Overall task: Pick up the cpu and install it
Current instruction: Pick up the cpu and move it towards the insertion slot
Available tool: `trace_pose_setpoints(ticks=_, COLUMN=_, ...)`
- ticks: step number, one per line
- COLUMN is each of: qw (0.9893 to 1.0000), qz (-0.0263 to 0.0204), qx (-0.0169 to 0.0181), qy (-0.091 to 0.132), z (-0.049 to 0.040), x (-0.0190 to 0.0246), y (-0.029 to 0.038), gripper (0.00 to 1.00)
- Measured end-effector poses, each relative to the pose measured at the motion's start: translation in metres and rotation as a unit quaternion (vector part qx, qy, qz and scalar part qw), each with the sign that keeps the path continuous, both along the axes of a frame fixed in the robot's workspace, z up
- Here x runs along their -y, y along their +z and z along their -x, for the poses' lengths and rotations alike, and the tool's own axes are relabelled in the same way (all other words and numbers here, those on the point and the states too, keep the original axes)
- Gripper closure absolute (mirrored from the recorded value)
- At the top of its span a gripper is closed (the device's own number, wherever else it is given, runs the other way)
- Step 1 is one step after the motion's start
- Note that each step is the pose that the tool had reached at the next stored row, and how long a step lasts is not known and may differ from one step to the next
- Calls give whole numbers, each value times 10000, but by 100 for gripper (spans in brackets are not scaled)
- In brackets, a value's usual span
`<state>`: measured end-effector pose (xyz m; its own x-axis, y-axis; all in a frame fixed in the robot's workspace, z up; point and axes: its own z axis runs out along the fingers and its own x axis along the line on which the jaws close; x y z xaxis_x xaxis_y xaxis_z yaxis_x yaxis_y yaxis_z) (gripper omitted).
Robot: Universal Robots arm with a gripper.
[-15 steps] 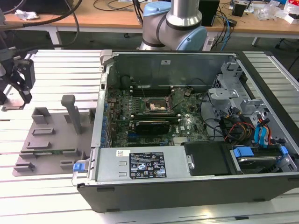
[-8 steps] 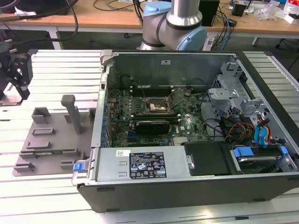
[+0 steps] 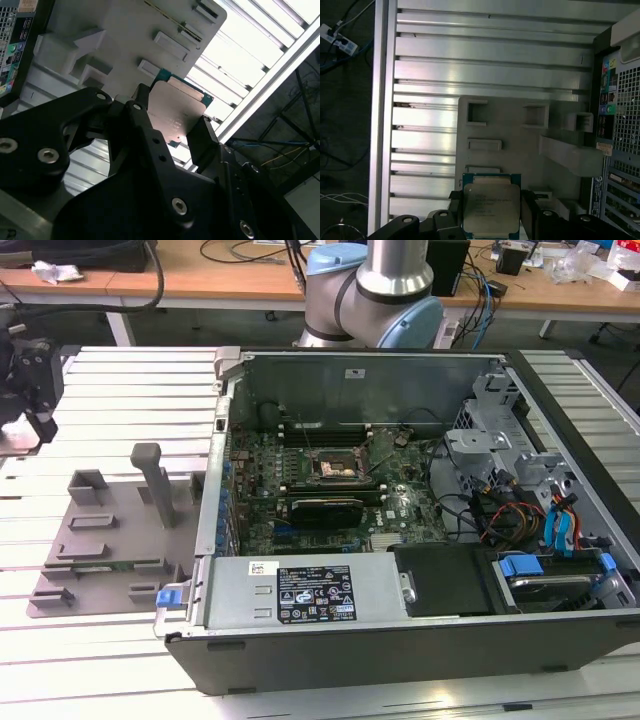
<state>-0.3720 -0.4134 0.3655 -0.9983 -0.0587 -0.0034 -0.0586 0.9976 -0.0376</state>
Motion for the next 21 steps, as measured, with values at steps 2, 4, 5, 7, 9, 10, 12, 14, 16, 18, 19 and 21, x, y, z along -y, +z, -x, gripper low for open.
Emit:
trace_pose_setpoints(ticks=2, qw=10000, qz=0, qx=0, qy=0, z=0, x=-1, y=37, gripper=45)
trace_pose_setpoints(ticks=4, qw=10000, qz=0, qx=0, qy=0, z=0, x=-2, y=78, gripper=45)
trace_pose_setpoints(ticks=5, qw=10000, qz=0, qx=0, qy=0, z=0, x=-3, y=100, gripper=45)
trace_pose_setpoints(ticks=7, qw=10000, qz=0, qx=0, qy=0, z=0, x=-6, y=151, gripper=45)
trace_pose_setpoints(ticks=9, qw=10000, qz=0, qx=0, qy=-1, z=1, x=-14, y=207, gripper=45)
trace_pose_setpoints(ticks=10, qw=10000, qz=-1, qx=1, qy=0, z=0, x=-27, y=223, gripper=45)
trace_pose_setpoints(ticks=12, qw=10000, qz=0, qx=0, qy=0, z=0, x=-53, y=246, gripper=45)
trace_pose_setpoints(ticks=14, qw=10000, qz=0, qx=0, qy=0, z=0, x=-105, y=292, gripper=45)
trace_pose_setpoints(ticks=16, qw=10000, qz=0, qx=0, qy=0, z=0, x=-153, y=334, gripper=45)
trace_pose_setpoints(ticks=18, qw=10000, qz=0, qx=1, qy=1, z=-1, x=-172, y=366, gripper=45)
trace_pose_setpoints(ticks=19, qw=10000, qz=-1, qx=1, qy=1, z=0, x=-172, y=366, gripper=45)
trace_pose_setpoints(ticks=21, qw=10000, qz=0, qx=0, qy=0, z=0, x=-173, y=367, gripper=45)
